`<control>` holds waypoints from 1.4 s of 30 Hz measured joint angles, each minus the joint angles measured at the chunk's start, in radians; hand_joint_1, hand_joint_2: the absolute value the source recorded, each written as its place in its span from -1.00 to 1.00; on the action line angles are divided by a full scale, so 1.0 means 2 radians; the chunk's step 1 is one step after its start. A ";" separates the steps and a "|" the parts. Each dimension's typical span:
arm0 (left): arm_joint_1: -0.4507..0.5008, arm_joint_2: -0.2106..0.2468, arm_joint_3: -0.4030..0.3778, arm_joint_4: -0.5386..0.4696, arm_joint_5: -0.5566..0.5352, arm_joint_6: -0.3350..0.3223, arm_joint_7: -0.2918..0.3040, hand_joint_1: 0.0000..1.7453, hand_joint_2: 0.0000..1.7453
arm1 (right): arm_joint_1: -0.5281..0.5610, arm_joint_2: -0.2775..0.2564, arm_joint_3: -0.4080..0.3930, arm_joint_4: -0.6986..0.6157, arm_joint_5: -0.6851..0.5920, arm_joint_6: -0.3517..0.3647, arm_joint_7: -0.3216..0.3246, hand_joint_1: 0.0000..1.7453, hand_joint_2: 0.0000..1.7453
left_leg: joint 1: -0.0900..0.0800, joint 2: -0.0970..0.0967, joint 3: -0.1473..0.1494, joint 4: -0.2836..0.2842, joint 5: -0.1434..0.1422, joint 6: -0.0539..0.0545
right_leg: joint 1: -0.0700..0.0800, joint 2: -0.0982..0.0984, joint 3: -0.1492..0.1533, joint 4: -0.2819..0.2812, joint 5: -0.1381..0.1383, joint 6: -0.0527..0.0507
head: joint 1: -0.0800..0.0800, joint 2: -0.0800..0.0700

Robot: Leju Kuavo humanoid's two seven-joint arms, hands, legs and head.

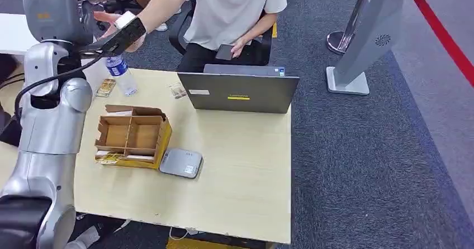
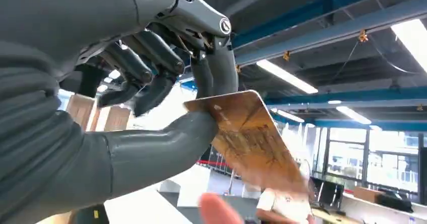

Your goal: Pass the card to the sensor for recognition and then transmit it.

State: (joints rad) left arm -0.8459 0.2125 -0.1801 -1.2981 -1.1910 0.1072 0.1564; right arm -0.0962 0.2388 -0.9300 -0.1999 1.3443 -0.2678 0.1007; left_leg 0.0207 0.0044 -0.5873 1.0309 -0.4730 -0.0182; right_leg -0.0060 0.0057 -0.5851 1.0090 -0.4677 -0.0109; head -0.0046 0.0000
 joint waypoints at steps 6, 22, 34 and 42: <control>-0.007 0.000 0.000 0.010 0.016 -0.002 0.000 -1.00 1.00 | 0.000 0.000 0.000 0.000 0.000 -0.001 0.000 -1.00 1.00 | 0.000 0.000 0.000 0.000 0.000 0.000 | 0.000 0.000 0.000 0.000 0.000 0.000 | 0.000 0.000; 0.013 0.014 0.000 -0.011 0.043 0.001 0.000 -1.00 1.00 | 0.001 0.000 0.000 0.000 -0.009 -0.003 0.001 -1.00 1.00 | 0.000 0.000 0.000 0.000 0.000 0.000 | 0.000 0.000 0.000 0.000 0.000 0.000 | 0.000 0.000; 0.255 0.145 0.174 -0.141 0.156 0.044 -0.073 -1.00 1.00 | 0.007 0.000 -0.013 0.000 -0.047 -0.006 -0.016 -1.00 1.00 | -0.001 0.011 0.005 -0.005 -0.007 -0.003 | -0.001 0.011 0.005 0.001 -0.004 -0.003 | 0.001 0.000; 0.419 0.174 0.708 0.015 0.070 0.050 -0.204 -1.00 1.00 | 0.017 -0.002 -0.031 0.001 -0.052 -0.021 -0.029 -1.00 1.00 | 0.000 0.014 0.010 -0.005 -0.011 -0.003 | 0.000 0.013 0.004 0.001 -0.010 -0.004 | -0.005 0.000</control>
State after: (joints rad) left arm -0.0080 0.5604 1.2356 -1.2673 -1.0501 0.2080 -0.2520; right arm -0.0627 0.2342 -0.9911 -0.1987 1.2398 -0.3090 0.0435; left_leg 0.0205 0.0320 -0.5667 1.0210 -0.4947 -0.0251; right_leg -0.0064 0.0326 -0.5779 1.0101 -0.4872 -0.0188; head -0.0137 0.0000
